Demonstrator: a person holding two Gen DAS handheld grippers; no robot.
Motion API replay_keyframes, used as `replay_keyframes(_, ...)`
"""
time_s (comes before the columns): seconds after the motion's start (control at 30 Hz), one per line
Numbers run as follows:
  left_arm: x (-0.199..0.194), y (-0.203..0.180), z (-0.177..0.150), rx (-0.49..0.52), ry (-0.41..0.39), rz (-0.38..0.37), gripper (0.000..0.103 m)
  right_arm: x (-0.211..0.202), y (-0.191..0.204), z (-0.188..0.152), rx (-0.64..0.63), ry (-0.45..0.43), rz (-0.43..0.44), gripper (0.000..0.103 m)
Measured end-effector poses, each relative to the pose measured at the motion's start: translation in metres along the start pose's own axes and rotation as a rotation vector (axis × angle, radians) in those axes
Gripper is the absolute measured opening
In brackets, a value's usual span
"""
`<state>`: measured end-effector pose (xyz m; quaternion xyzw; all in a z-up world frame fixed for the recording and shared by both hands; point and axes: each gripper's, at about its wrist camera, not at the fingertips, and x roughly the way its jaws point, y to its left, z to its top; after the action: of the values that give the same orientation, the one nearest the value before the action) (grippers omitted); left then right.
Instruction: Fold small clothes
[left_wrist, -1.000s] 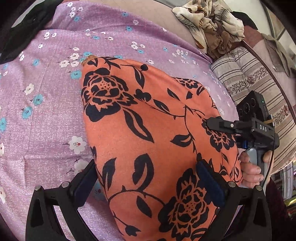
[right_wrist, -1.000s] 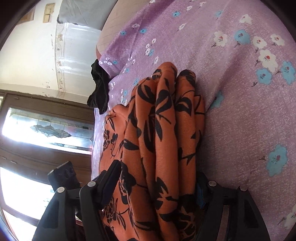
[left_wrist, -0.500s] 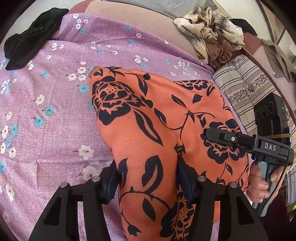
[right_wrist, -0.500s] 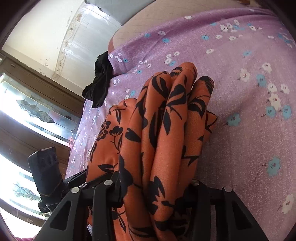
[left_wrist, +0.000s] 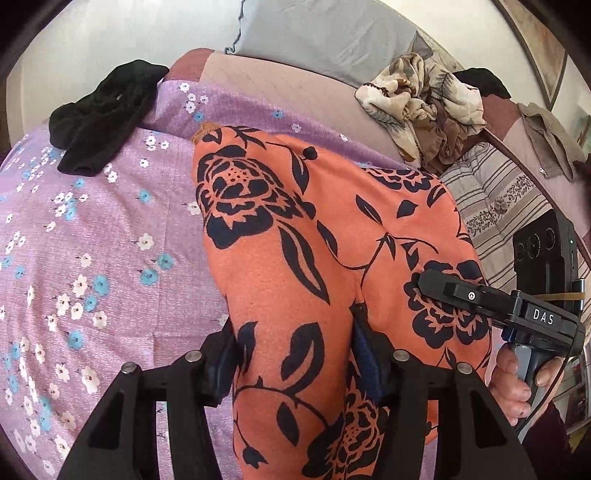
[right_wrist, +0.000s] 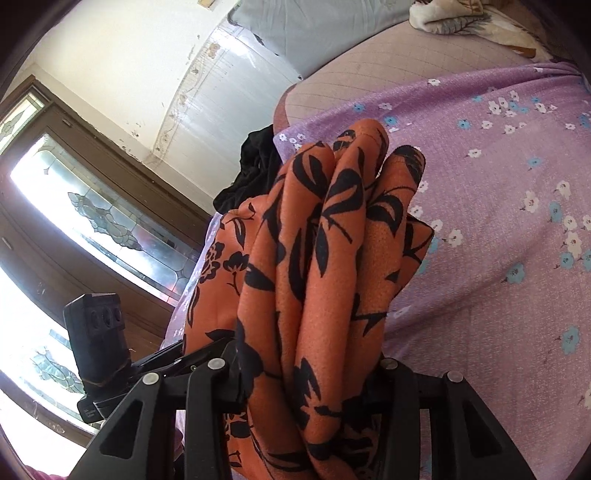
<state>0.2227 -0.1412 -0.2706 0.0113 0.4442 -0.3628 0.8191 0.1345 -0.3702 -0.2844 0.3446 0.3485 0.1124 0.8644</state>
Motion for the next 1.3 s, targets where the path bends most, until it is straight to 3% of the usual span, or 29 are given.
replay_keyframes(0.6,-0.037,0.035,-0.009,-0.062,-0.040,0.106,0.057,0.041,0.032,-0.009,-0.004,0.046,0.086,0.044)
replay_keyframes(1.3,-0.040,0.053,-0.024,-0.075,-0.009,0.163,0.058,0.077,0.039,-0.010,-0.012,0.111,0.087,0.044)
